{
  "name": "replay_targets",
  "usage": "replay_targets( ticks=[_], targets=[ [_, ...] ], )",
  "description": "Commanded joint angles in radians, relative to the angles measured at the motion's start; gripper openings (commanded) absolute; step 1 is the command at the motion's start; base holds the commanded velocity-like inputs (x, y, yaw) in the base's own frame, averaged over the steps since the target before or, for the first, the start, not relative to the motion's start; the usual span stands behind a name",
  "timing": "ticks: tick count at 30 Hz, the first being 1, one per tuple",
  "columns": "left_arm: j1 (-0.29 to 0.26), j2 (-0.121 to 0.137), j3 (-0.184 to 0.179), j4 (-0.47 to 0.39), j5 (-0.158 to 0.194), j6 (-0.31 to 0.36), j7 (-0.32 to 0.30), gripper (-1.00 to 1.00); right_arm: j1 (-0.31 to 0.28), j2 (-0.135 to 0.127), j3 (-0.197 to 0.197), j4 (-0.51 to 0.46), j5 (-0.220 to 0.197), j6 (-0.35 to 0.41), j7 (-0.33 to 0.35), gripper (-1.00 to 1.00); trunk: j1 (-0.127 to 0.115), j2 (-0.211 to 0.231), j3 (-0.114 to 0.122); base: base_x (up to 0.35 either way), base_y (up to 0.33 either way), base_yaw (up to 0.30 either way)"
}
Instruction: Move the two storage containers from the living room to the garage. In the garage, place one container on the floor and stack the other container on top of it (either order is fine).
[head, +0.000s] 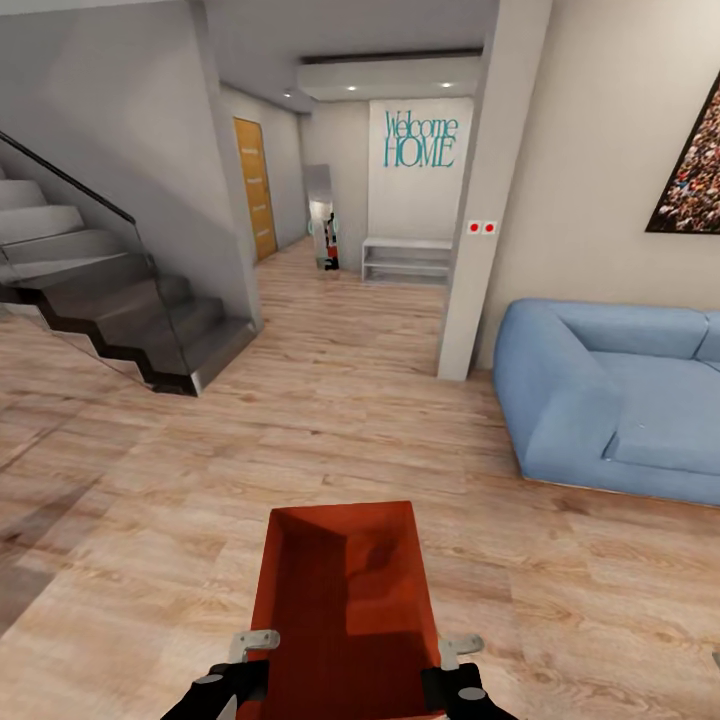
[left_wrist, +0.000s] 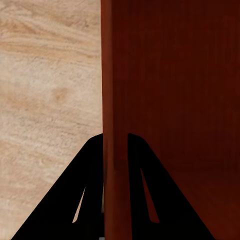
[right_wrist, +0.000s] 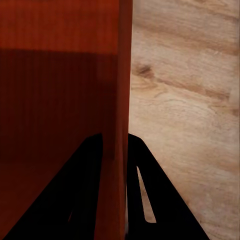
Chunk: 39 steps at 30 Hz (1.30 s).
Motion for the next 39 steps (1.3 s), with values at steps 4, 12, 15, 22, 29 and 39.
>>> replay_targets(
  ticks=[4,12,15,22,29,39],
  targets=[
    [0.0,0.0,-0.009,-0.005,0.002,0.006,0.008,-1.0,-0.001,-0.008,-0.009,0.02,-0.017,-0.005,-0.007,-1.0,0.001,-0.001,-0.001,0.324,0.0,0.0],
    [0.0,0.001,-0.009,-0.005,0.002,0.006,0.008,-1.0,-0.001,-0.008,-0.009,0.02,-0.017,-0.005,-0.007,-1.0,0.001,-0.001,-0.001,0.324,0.0,0.0],
    [0.0,0.001,-0.009,-0.005,0.002,0.006,0.008,-1.0,-0.001,-0.008,-0.009,0.02,-0.017,-0.005,-0.007,-1.0,0.001,-0.001,-0.001,0.324,0.0,0.0],
    [0.0,0.0,-0.009,-0.005,0.002,0.006,0.008,-1.0,-0.001,-0.008,-0.009,0.02,-0.017,-0.005,-0.007,-1.0,0.001,-0.001,-0.001,0.324,0.0,0.0],
    [0.0,0.001,-0.009,-0.005,0.002,0.007,0.008,-1.0,-0.001,-0.008,-0.009,0.02,-0.017,-0.005,-0.007,-1.0,0.001,-0.001,-0.001,0.324,0.0,0.0],
    [0.0,0.003,-0.009,-0.005,0.002,0.007,0.008,-1.0,-0.001,-0.008,-0.009,0.02,-0.017,-0.005,-0.007,-1.0,0.001,-0.001,-0.001,0.324,0.0,0.0]
  ],
)
